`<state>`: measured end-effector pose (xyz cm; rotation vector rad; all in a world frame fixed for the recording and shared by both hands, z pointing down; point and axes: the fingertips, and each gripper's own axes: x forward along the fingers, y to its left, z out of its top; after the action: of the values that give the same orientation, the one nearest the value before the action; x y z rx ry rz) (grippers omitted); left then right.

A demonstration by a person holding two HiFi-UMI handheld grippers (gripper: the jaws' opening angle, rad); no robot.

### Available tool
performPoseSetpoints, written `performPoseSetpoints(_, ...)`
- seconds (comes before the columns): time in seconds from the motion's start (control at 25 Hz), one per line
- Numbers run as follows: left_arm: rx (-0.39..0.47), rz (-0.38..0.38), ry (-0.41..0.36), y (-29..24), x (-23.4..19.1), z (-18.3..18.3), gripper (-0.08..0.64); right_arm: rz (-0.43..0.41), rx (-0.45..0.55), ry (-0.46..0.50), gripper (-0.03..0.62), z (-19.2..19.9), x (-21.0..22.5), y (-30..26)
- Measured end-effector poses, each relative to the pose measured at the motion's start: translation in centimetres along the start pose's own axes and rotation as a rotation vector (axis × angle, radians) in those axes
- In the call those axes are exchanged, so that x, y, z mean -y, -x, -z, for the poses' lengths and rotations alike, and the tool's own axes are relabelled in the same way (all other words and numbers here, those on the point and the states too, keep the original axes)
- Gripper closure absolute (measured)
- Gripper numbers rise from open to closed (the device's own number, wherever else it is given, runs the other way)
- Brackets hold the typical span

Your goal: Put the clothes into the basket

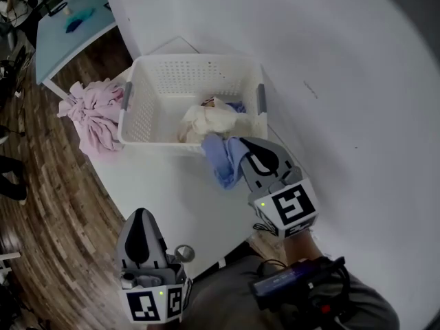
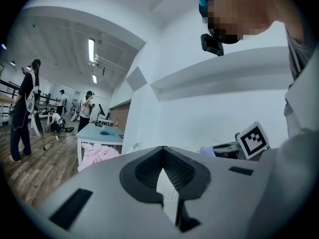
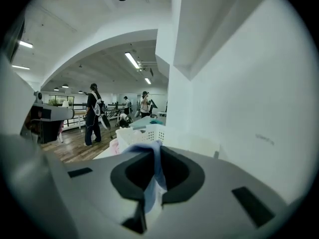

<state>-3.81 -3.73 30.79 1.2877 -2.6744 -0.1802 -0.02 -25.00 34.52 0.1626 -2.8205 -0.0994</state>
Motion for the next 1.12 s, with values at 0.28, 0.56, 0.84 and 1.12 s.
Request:
performPoseSetpoints(0.28,0.115,-0.085,0.017,-0.8,-1.6,-4.4,0.552,-0.004,0.103,0.112,0.566,-8.7,3.5,-3.4)
performPoseSetpoints(0.56,0.189,-0.234,0.039,-0.6,-4.4,-6.3,0.552,-0.013,0.203,0.224,0.566,-16.3,5.3,-8.0)
performPoseSetpoints(0.84,0.187,-0.296,0.058,-1.0,-5.7,-5.5,0.552,-0.016,-0.103,0.458,0.466,-10.1,5.9,-13.5)
performPoseSetpoints(1.12,0.14,-0.26,0.038,-3.0,-5.8,-4.2,0.552,-0.17,-0.432,0.552,0.38,0.4,4.7,-11.7)
